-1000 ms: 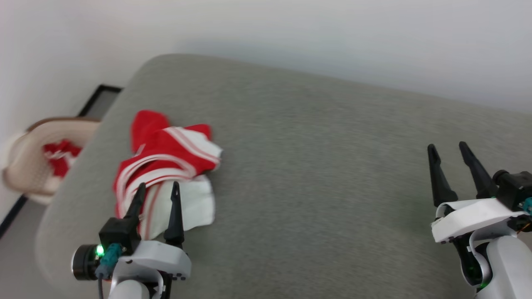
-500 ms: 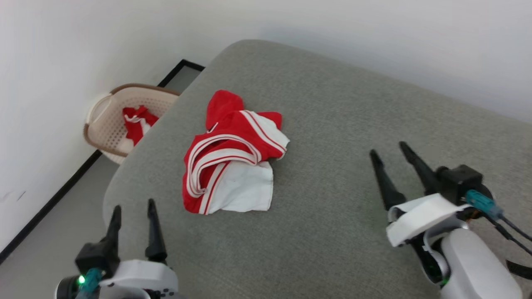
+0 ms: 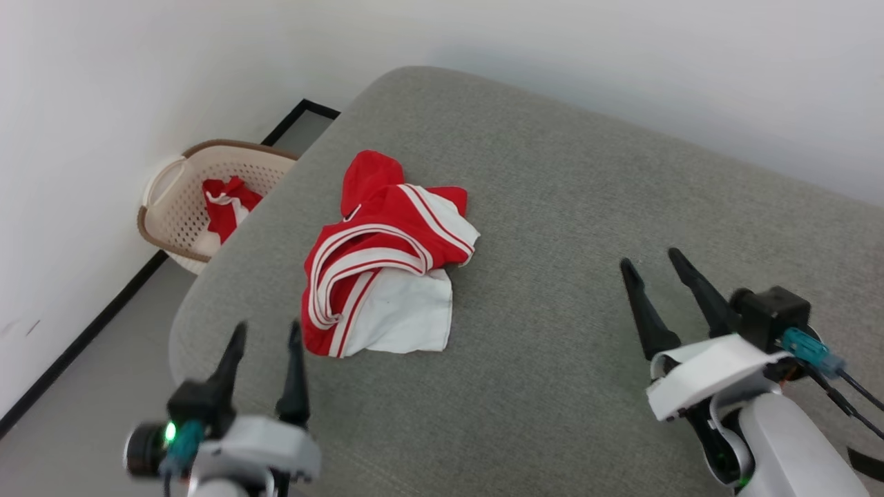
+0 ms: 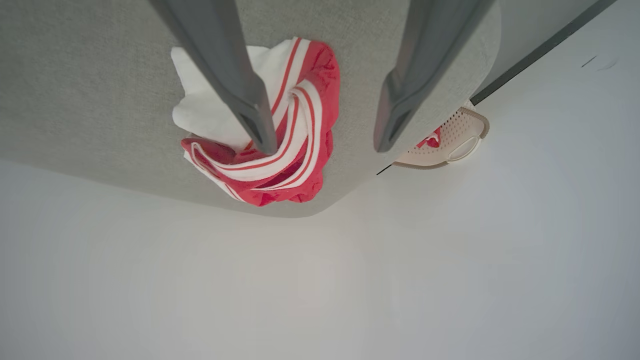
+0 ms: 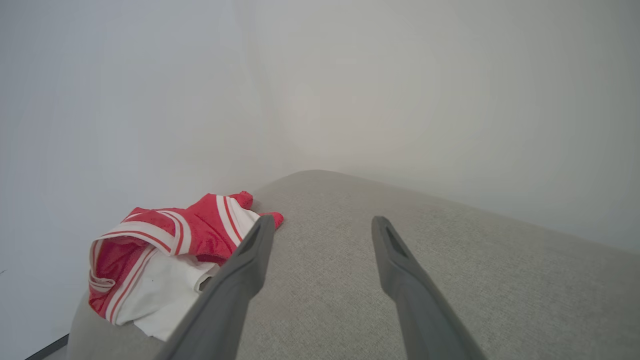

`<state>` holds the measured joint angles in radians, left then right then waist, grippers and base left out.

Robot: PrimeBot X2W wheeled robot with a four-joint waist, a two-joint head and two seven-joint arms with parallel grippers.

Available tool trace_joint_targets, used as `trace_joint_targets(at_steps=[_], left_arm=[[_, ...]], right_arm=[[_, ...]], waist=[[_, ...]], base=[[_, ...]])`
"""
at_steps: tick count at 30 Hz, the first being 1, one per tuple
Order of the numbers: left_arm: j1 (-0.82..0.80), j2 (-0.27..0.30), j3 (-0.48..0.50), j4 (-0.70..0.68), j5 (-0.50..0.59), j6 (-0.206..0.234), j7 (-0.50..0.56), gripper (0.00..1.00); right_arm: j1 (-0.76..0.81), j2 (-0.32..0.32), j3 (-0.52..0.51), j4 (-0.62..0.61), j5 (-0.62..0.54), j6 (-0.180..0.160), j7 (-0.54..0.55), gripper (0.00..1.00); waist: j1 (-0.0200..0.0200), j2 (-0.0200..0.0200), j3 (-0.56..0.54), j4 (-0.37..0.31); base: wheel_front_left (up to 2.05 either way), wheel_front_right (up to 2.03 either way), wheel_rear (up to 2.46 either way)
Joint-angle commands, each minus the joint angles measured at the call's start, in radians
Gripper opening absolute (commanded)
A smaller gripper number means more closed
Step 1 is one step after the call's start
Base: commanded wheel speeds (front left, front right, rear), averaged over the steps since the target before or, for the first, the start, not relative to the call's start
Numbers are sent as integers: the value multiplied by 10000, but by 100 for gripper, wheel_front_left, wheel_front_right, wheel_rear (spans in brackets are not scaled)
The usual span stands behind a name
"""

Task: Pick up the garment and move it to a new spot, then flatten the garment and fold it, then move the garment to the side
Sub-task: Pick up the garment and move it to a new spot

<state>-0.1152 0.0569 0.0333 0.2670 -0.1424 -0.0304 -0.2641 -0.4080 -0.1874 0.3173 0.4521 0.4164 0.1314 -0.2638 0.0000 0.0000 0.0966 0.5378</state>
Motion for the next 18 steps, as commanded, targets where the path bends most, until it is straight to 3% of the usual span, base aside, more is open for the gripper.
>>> trace_joint_targets(at_steps=[1,6,11,14,15,16,18], left_arm=[[-556,171,-126,337,161,-291,-5,100],[-2047,836,-352,1905,189,-771,60,100],[-3765,1601,-1234,4209,-540,-1006,2083,100],[-4610,2061,-1842,4914,-1820,-1002,3434,100],[-4610,2061,-1842,4914,-1820,-1002,3434,100],[-4986,2413,-2228,5170,-2749,-1004,4144,100],[-5261,2712,-2622,5281,-3595,-1005,4800,100]], right_arm=[[244,-22,-224,-110,-96,-12,-8,100],[323,13,-318,-321,-244,-14,-8,100],[268,-89,-344,-425,-278,-12,-6,100],[110,-88,-390,-523,-250,-14,-8,100],[110,-88,-390,-523,-250,-14,-8,100],[1,-42,-415,-588,-246,-12,-8,100],[-102,-3,-421,-636,-247,-14,-8,100]], waist=[[0,0,-9,-83],[0,0,403,-979],[0,0,903,-1732],[0,0,1236,-2174],[0,0,1236,-2174],[0,0,1468,-2482],[0,0,1693,-2796]], base=[[0,0,0],[0,0,0],[0,0,0],[0,0,0],[0,0,0],[0,0,0],[0,0,0]])
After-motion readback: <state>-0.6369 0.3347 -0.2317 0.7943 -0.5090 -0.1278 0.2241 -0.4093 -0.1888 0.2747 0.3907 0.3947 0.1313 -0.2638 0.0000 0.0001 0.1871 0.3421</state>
